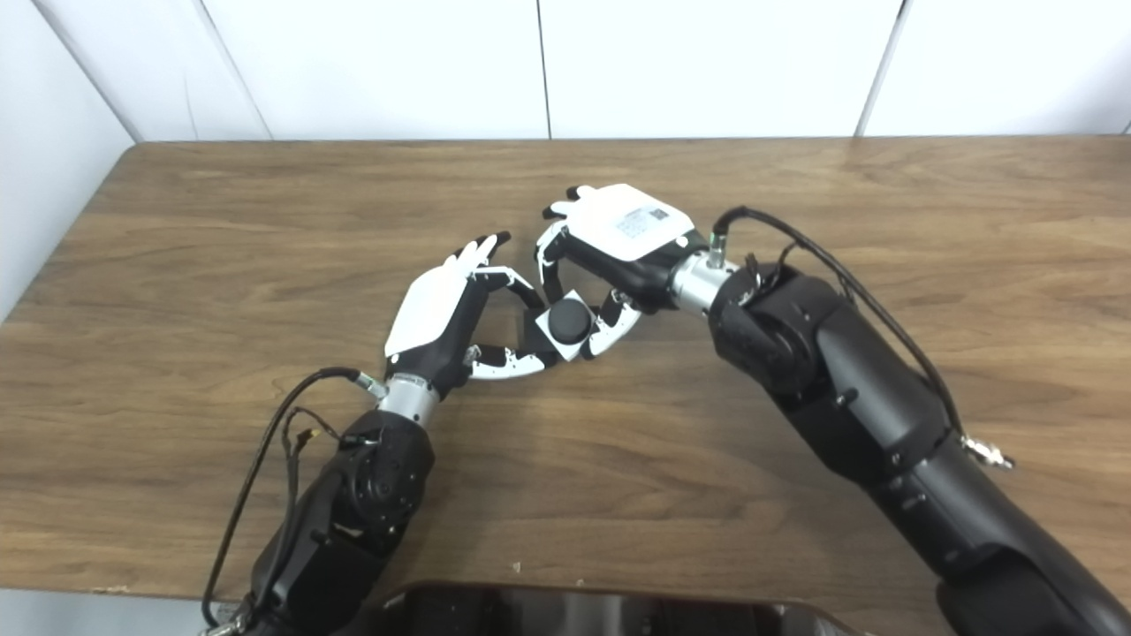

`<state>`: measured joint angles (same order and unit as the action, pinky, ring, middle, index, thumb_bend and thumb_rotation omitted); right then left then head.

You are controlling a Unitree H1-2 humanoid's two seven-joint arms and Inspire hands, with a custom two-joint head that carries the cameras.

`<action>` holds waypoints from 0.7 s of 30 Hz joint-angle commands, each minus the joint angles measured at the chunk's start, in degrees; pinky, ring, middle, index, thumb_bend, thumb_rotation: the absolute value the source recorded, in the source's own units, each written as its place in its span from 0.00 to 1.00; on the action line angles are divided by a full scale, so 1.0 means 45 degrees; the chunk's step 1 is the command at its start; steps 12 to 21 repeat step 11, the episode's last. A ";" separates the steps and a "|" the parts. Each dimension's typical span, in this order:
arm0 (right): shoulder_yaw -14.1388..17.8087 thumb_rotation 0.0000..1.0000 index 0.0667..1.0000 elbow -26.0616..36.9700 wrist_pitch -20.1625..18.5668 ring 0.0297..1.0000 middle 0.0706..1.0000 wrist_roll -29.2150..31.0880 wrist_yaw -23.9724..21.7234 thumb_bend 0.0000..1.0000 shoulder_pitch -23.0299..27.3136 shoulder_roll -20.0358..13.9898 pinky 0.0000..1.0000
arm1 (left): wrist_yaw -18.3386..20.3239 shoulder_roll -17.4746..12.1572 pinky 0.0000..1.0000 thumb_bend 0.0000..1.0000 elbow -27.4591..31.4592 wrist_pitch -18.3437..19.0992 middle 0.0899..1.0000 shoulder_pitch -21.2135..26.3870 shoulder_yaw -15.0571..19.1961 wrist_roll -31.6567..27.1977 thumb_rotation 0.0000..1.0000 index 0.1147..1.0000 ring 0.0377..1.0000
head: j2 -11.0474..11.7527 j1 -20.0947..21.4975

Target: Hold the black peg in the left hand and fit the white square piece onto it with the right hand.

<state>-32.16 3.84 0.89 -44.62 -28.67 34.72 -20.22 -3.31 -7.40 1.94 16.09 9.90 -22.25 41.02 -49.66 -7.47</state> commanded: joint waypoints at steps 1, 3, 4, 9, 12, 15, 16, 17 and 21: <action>-0.0061 0.14 0.44 0.0415 0.0561 0.93 0.76 0.0112 -0.0352 0.52 0.0352 -0.0020 1.00 | 0.0566 -0.0105 1.00 0.52 -0.0347 0.0490 0.98 -0.0147 -0.0141 0.0341 0.08 0.42 1.00 | -0.0050 -0.0045; -0.0017 0.14 0.44 0.0377 0.0591 0.93 0.76 0.0145 -0.0332 0.52 0.0307 0.0005 1.00 | 0.0581 -0.0104 1.00 0.52 -0.0248 0.0542 0.98 -0.0181 -0.0133 0.0383 0.08 0.42 1.00 | -0.0078 -0.0030; -0.0009 0.14 0.44 0.0345 0.0617 0.93 0.76 0.0142 -0.0295 0.52 0.0271 0.0008 1.00 | 0.0544 -0.0114 1.00 0.52 -0.0234 0.0508 0.98 -0.0195 -0.0132 0.0413 0.08 0.42 1.00 | -0.0085 -0.0018; 0.0036 0.14 0.44 0.0248 0.0428 0.92 0.76 0.0199 -0.0319 0.53 -0.0033 0.0021 1.00 | 0.0576 -0.0130 1.00 0.52 -0.0180 0.0530 0.98 -0.0256 -0.0052 0.0373 0.08 0.42 1.00 | -0.0086 0.0024; -0.0009 0.14 0.45 0.0230 0.0047 0.92 0.77 0.0041 -0.0675 0.52 -0.0110 -0.0012 1.00 | 0.0551 -0.0140 1.00 0.52 -0.0219 0.0470 0.98 -0.0261 -0.0035 0.0350 0.08 0.42 1.00 | -0.0109 0.0112; -0.0009 0.14 0.45 0.0230 0.0047 0.92 0.77 0.0041 -0.0675 0.52 -0.0110 -0.0012 1.00 | 0.0551 -0.0140 1.00 0.52 -0.0219 0.0470 0.98 -0.0261 -0.0035 0.0350 0.08 0.42 1.00 | -0.0109 0.0112; -0.0009 0.14 0.45 0.0230 0.0047 0.92 0.77 0.0041 -0.0675 0.52 -0.0110 -0.0012 1.00 | 0.0551 -0.0140 1.00 0.52 -0.0219 0.0470 0.98 -0.0261 -0.0035 0.0350 0.08 0.42 1.00 | -0.0109 0.0112; -0.0009 0.14 0.45 0.0230 0.0047 0.92 0.77 0.0041 -0.0675 0.52 -0.0110 -0.0012 1.00 | 0.0551 -0.0140 1.00 0.52 -0.0219 0.0470 0.98 -0.0261 -0.0035 0.0350 0.08 0.42 1.00 | -0.0109 0.0112; -0.0009 0.14 0.45 0.0230 0.0047 0.92 0.77 0.0041 -0.0675 0.52 -0.0110 -0.0012 1.00 | 0.0551 -0.0140 1.00 0.52 -0.0219 0.0470 0.98 -0.0261 -0.0035 0.0350 0.08 0.42 1.00 | -0.0109 0.0112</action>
